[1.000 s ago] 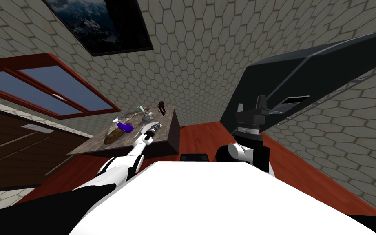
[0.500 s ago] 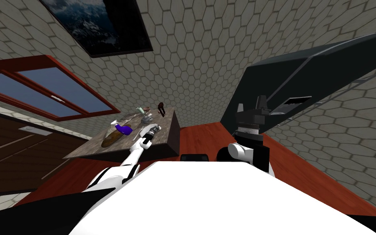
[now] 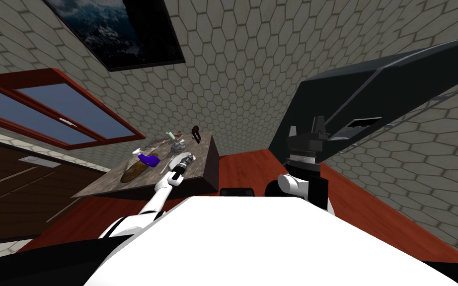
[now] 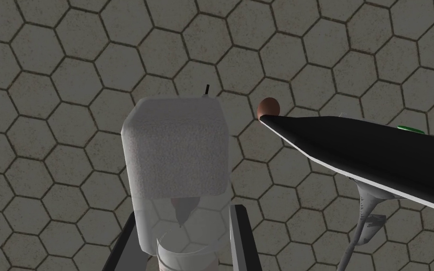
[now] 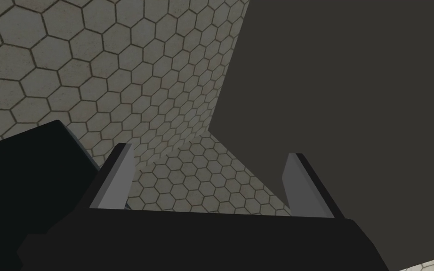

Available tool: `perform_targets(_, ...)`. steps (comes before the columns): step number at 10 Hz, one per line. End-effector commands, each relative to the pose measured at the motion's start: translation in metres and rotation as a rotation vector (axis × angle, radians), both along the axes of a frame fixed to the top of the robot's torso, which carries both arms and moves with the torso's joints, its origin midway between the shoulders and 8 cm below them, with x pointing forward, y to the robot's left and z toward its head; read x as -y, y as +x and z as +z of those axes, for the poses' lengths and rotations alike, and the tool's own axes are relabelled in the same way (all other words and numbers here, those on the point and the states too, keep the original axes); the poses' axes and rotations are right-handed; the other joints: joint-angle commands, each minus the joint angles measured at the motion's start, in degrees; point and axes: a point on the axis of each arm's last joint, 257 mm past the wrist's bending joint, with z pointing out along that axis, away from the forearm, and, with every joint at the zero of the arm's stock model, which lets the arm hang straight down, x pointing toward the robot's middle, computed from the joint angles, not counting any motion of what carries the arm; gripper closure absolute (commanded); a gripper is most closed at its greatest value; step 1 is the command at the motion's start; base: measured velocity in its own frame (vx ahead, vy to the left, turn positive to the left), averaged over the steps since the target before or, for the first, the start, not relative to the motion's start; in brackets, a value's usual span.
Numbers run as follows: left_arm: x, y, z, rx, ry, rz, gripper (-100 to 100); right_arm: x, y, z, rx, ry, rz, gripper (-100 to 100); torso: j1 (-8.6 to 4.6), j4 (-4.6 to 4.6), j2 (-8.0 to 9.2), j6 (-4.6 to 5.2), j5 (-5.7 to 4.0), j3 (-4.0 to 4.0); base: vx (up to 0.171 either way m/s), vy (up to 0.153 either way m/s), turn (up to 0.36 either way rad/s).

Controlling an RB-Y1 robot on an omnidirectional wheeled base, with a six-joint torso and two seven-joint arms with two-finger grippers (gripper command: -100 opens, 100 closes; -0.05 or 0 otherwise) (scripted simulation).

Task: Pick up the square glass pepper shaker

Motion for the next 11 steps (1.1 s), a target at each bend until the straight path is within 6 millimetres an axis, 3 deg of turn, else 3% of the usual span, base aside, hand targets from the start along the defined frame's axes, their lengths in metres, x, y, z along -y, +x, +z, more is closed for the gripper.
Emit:
perform_targets(1,0.005,0.000,0.004,0.009,0.003,-0.010,100,0.000,0.000,0.000,0.000,0.000,0.000,0,0.00,0.00,0.00,0.00,0.00,0.00,0.017,0.004,0.012)
perform_targets(4,0.001,-0.029,-0.004,-0.012,-0.004,0.015,100,0.000,0.000,0.000,0.000,0.000,0.000,0,0.04,-0.03,0.00,-0.02,0.03,-0.01,0.049,0.014,-0.012)
perform_targets(6,0.010,-0.030,0.006,0.009,0.001,-0.007,100,0.000,0.000,0.000,0.000,0.000,0.000,0,0.12,-0.10,-0.05,-0.09,0.08,-0.07,0.036,0.010,0.002)
perform_targets(7,0.005,-0.045,-0.001,-0.011,-0.004,0.014,100,0.000,0.000,0.000,0.000,0.000,0.000,0,0.08,-0.08,0.03,-0.06,0.08,-0.03,0.034,0.007,-0.017)
perform_targets(10,0.011,-0.065,0.001,-0.015,-0.004,0.011,100,0.000,0.000,0.000,0.000,0.000,0.000,0,0.14,-0.09,-0.03,-0.11,0.08,-0.06,0.049,0.013,-0.006)
perform_targets(11,0.016,-0.061,0.008,0.000,-0.003,0.000,100,0.000,0.000,0.000,0.000,0.000,0.000,0,0.15,-0.11,-0.03,-0.12,0.09,-0.07,0.023,0.007,0.012)
